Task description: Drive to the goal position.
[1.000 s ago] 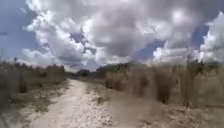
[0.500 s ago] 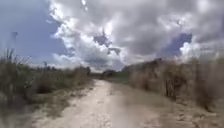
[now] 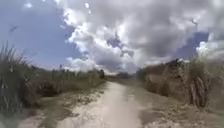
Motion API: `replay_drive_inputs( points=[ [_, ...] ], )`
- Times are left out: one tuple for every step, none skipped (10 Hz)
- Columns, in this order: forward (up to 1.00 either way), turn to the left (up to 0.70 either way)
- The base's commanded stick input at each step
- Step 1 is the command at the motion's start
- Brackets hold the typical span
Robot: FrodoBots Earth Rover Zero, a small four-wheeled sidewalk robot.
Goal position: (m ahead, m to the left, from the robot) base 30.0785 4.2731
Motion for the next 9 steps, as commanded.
replay_drive_inputs(
  points=[
    [0.85, 0.0],
    [0.85, 0.0],
    [0.85, 0.0],
    [0.85, 0.0],
    [0.85, 0.0],
    [0.85, 0.0],
    [0.85, 0.0],
    [0.85, 0.0],
    [0.85, 0.0]
  ],
)
